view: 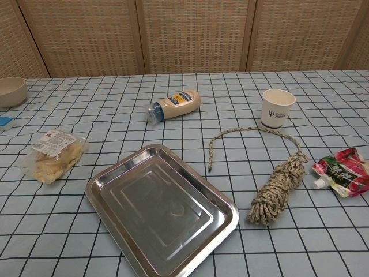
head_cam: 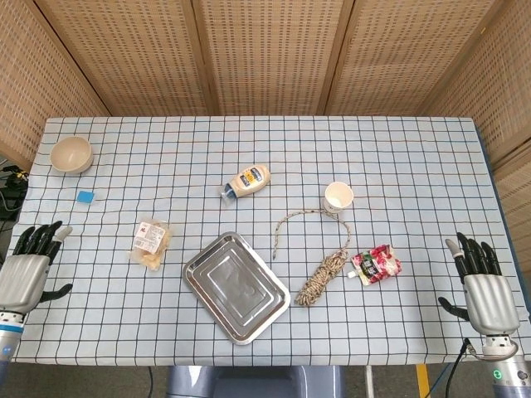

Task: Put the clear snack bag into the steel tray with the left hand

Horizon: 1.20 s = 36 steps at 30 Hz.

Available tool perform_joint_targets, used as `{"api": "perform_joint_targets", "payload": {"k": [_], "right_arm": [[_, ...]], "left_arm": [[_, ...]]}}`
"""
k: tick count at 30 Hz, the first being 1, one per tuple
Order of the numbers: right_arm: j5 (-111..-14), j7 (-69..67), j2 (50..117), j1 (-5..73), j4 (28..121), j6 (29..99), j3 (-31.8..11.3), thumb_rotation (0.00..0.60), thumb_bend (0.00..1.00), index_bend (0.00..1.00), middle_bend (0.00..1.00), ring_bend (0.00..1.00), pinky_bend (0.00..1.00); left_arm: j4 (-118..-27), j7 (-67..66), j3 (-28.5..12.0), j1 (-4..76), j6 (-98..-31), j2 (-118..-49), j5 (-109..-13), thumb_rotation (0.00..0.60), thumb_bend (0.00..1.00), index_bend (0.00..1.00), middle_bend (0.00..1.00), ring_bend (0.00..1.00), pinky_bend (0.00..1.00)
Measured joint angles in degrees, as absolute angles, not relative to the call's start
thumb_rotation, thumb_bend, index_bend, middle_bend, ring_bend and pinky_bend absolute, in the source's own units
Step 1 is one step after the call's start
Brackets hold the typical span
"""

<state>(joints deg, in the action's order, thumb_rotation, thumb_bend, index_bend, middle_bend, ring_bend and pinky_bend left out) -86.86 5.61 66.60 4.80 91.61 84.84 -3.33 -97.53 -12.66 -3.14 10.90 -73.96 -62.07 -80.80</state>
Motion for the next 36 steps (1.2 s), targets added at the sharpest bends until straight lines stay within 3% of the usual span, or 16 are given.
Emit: {"api": "perform_joint_targets", "payload": {"k": [4, 16, 24, 29, 33, 35, 36], "right_arm": [[-87.09, 5.02, 66.25, 4.78, 91.95, 84.91, -3.22, 0.6, 0.08, 0.1, 0.0, 0.0, 0.0], [-87.62, 2.9, 65.12, 4.76, 93.0, 84.51, -2.76, 0.6, 0.08, 0.14, 0.0, 0.0, 0.0], [-87.55, 2.07, 64.6, 4.77, 93.33, 84.39, -2.76, 0.6, 0.08, 0.14, 0.0, 0.0, 0.0], [-87.28, 1.68, 64.44, 4.82, 93.36, 84.2, -2.85, 0.6, 0.08, 0.14, 0.0, 0.0, 0.0], [-87.32, 1.09, 64.26, 4.85, 93.46, 84.09, -2.81, 0.6, 0.08, 0.15, 0.0, 0.0, 0.0], [-87.51, 0.79, 64.14, 4.87, 93.54, 84.03, -2.72, 0.6, 0.08, 0.16, 0.0, 0.0, 0.0], [-87.62, 0.65, 64.09, 4.88, 93.57, 84.03, -2.68, 0.6, 0.08, 0.16, 0.0, 0.0, 0.0]], "left_arm": [[-97.91, -16.57, -4.23, 14.65, -68.59, -61.98, -78.51, 0.6, 0.0, 0.0, 0.0, 0.0, 0.0], [-95.18, -31.04, -7.7, 26.79, -55.73, -68.65, -64.27, 0.6, 0.0, 0.0, 0.0, 0.0, 0.0], [-91.21, -37.85, -7.7, 32.71, -51.65, -74.57, -55.07, 0.6, 0.0, 0.0, 0.0, 0.0, 0.0], [-89.5, -41.79, -6.79, 35.6, -51.12, -77.9, -49.73, 0.6, 0.0, 0.01, 0.0, 0.0, 0.09], [-87.61, -43.81, -5.43, 36.88, -51.84, -80.16, -47.83, 0.6, 0.01, 0.07, 0.0, 0.01, 0.15], [-86.59, -43.84, -5.07, 37.08, -52.23, -81.24, -47.39, 0.6, 0.06, 0.19, 0.03, 0.07, 0.23], [-86.09, -43.64, -4.93, 37.12, -52.54, -81.76, -47.34, 0.6, 0.14, 0.29, 0.1, 0.14, 0.3]]}}
